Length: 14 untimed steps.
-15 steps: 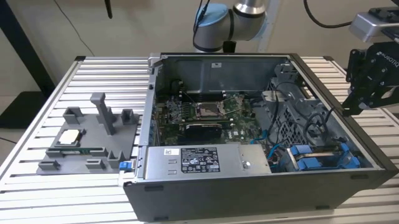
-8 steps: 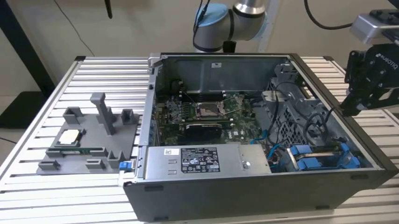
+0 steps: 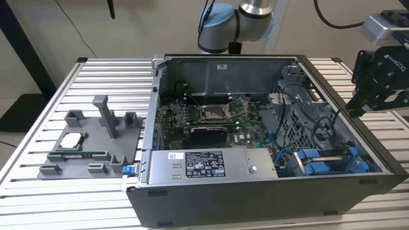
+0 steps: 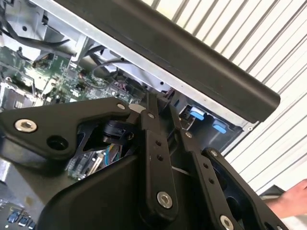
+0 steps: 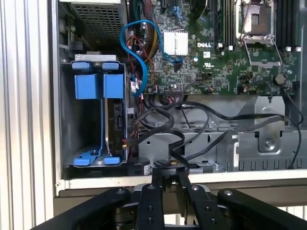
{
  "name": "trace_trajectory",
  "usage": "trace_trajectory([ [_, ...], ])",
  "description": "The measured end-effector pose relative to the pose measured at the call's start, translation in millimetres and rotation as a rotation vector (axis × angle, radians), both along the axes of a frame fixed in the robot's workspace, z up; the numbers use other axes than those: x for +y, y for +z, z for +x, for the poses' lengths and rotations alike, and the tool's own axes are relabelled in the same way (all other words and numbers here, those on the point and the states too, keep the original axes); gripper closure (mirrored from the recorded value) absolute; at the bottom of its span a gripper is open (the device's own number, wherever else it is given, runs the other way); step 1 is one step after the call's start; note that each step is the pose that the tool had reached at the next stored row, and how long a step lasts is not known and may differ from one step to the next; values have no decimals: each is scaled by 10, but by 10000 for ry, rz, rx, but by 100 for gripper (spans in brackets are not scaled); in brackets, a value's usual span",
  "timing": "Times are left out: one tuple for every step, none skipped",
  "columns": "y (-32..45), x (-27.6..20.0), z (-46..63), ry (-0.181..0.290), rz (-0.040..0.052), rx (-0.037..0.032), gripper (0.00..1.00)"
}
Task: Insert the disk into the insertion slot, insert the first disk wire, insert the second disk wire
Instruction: 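Insert the second disk wire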
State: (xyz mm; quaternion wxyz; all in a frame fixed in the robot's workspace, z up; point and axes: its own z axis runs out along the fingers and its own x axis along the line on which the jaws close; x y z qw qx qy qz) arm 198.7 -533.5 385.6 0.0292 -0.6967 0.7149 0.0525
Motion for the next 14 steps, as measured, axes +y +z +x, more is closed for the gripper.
trace_trajectory([
  [-2, 0, 0, -3, 47, 10, 74],
  [-3, 1, 1, -2, 48, 22, 74],
  [-5, -1, 1, -3, 49, 32, 76],
  [-7, -2, 1, -2, 46, 53, 76],
  [-7, -3, 1, -2, 35, 71, 82],
  [-8, -5, 1, -2, 24, 89, 82],
  [-9, -7, 1, -2, 21, 101, 84],
  [-9, -7, 1, -3, 20, 105, 84],
  [-9, -7, 1, -3, 20, 107, 84],
  [-9, -7, 1, -3, 19, 108, 84],
  [-9, -7, 1, -2, 19, 109, 84],
  [-9, -7, 1, -3, 18, 110, 84],
  [-9, -7, 0, -2, 23, 111, 84],
  [-8, -10, -7, -2, 33, 111, 84],
])
